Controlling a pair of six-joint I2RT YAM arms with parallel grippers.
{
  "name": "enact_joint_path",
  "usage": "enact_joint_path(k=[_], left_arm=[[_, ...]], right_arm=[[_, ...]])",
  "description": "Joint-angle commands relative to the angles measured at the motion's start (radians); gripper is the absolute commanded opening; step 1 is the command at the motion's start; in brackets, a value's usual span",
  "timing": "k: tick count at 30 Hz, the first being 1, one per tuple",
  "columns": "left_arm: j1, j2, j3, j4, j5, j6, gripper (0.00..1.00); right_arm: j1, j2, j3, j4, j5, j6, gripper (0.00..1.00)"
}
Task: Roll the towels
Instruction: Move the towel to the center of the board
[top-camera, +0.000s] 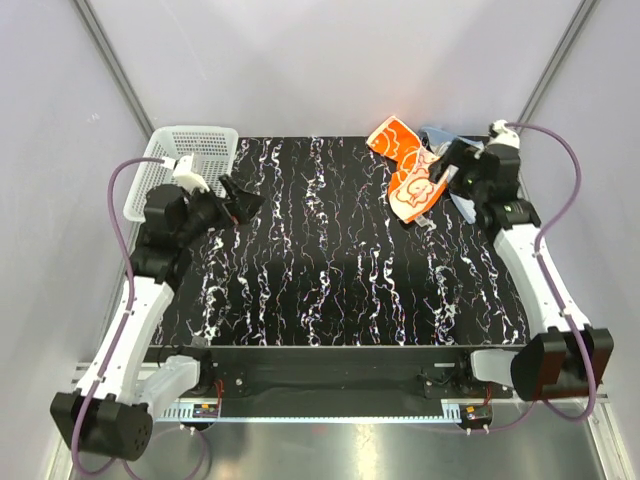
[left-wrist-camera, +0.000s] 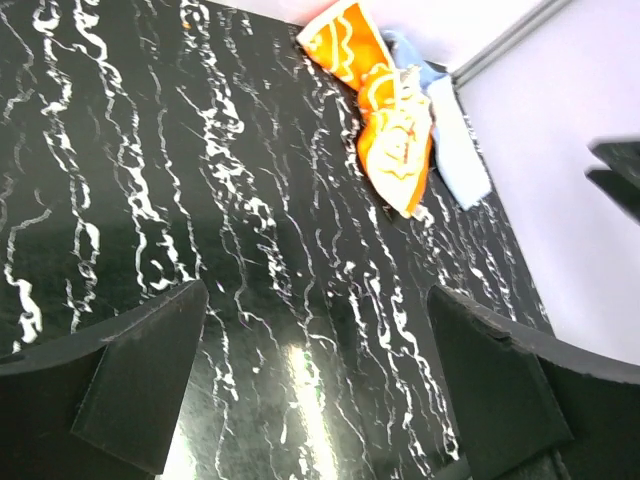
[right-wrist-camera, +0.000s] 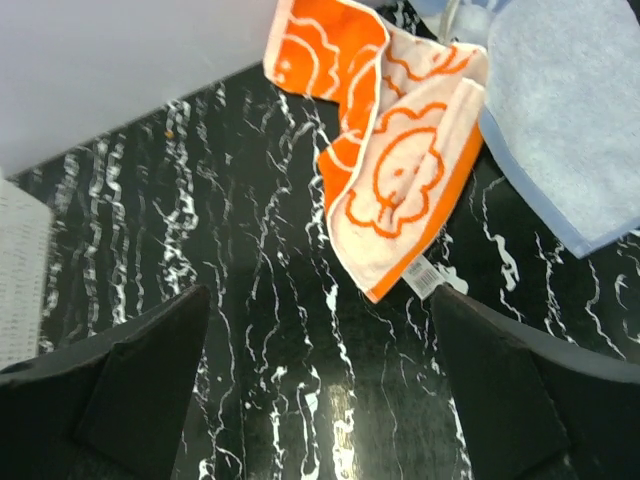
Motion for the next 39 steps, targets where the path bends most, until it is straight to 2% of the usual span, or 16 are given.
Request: enact_joint_path(k=[1, 3, 4, 6, 9, 16, 20, 35, 39], left_arm=[[0.0, 0.01, -0.009, 0.123, 0.037, -0.016, 0.99], [-0.003, 0.062, 0.069, -0.026, -0.003, 0.042, 0.99], [-0.004, 0.069, 0.086, -0.099, -0.095, 0.059, 0.99], [-0.007, 0.07, 0.122, -0.158, -0.243, 0.093, 0.99], [-0.007, 0.059, 0.113, -0.198, -0.328, 0.101, 0.99], [-0.007, 0.05, 0.109, -0.204, -0.336, 0.096, 0.99], [-0.007, 0.058, 0.114, -0.209, -0.333, 0.096, 0.99], [0.0, 0.079, 0.113, -0.209, -0.32, 0.092, 0.99], [0.0, 0.082, 0.114, -0.21, -0.326, 0.093, 0.99]], right_arm=[[0.076, 0.092, 0.181, -0.294, 0.228, -0.053, 1.0], [0.087, 0.169, 0.22, -0.373, 0.257, -0.051, 1.0], [0.09, 0.197, 0.25, -0.388, 0.256, -0.049, 0.99], [0.093, 0.286, 0.281, -0.428, 0.224, -0.042, 0.96], [0.113, 0.411, 0.353, -0.46, 0.205, -0.027, 0.89], [0.13, 0.646, 0.522, -0.535, 0.254, 0.027, 0.86], [0.13, 0.734, 0.539, -0.519, 0.234, 0.076, 0.83], [0.107, 0.904, 0.582, -0.46, 0.162, 0.135, 0.73], [0.104, 0.932, 0.586, -0.443, 0.139, 0.133, 0.67]])
